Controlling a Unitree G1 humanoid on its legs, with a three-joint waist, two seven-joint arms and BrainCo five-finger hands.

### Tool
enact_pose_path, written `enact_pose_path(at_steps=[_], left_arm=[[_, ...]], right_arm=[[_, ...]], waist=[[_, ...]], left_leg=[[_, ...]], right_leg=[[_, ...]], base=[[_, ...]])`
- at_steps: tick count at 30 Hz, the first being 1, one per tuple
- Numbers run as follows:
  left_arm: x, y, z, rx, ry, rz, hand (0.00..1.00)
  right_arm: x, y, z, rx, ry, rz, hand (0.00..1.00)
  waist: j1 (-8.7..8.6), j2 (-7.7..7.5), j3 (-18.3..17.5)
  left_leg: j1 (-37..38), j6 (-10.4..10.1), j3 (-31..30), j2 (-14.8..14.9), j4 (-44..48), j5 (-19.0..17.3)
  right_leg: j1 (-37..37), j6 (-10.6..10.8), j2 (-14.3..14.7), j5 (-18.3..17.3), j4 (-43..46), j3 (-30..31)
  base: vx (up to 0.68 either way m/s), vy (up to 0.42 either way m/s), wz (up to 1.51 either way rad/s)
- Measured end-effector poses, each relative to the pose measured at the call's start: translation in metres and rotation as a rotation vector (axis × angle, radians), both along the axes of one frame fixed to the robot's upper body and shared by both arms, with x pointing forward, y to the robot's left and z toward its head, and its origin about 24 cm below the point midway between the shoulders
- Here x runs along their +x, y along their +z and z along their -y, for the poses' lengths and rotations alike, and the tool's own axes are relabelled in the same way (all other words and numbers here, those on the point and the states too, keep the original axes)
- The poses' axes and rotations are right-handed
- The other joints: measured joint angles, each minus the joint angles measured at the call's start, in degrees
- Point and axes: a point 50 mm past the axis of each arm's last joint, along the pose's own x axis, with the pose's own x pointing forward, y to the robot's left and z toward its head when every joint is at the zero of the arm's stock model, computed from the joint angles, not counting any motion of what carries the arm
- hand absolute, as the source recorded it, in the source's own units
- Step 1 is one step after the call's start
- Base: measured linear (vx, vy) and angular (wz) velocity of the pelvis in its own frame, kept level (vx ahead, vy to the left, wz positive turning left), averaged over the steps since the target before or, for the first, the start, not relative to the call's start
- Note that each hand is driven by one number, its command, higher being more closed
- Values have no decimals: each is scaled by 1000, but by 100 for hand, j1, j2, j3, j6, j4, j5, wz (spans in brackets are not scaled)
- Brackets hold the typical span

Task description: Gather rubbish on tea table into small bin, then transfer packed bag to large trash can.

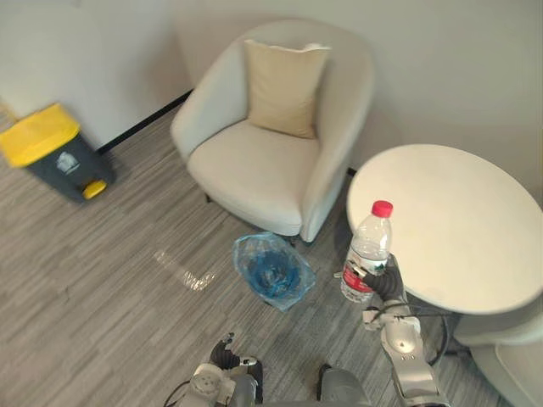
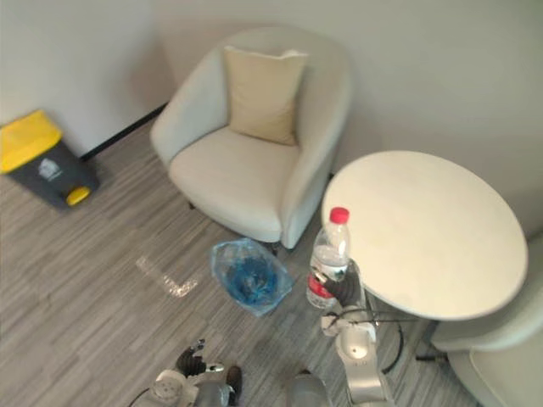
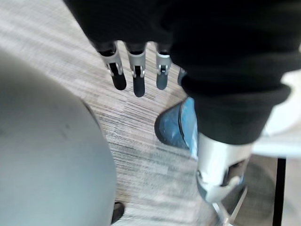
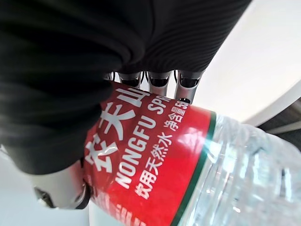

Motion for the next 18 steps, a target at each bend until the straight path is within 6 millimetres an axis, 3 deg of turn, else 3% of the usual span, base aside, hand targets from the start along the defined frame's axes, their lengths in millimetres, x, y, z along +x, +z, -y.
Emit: enact_pose_path(at_steps=[2,4,7,13,18], left_arm=[[1,1,0,0,0,8,0],[4,3,-1,-1,5,22,0],[3,3,-1,1,9,22,0],[1,2,0,-1,9,15,0],[-7,-1,1,-2,11,-7,0]], right_arm=[[2,1,0,9,0,7,100],[3,2,-1,12,2,14,100],[3,3,-1,12,0,16,100],[1,0,1,14,-16,8,100],[-1,-3,-6,41,-16,-1,100]], waist=[[42,40,-18],[127,43,-23],[192,55,-40],[275,85,-48],[285,84,-81]], left_leg=[[-155,-7,257,93,317,-9],[-363,-9,1047,349,861,-38],[-362,-2,1663,515,899,-40],[12,124,1683,420,-74,247],[768,144,1868,298,-1510,847]], right_leg=[[191,-73,96,150,-222,11],[466,-158,182,279,-490,2],[670,-142,189,308,-674,-32],[669,-125,172,297,-768,-272],[603,-89,78,157,-673,-132]], base=[[63,30,41],[63,50,21],[18,13,10],[-54,-17,23],[-153,-35,-11]])
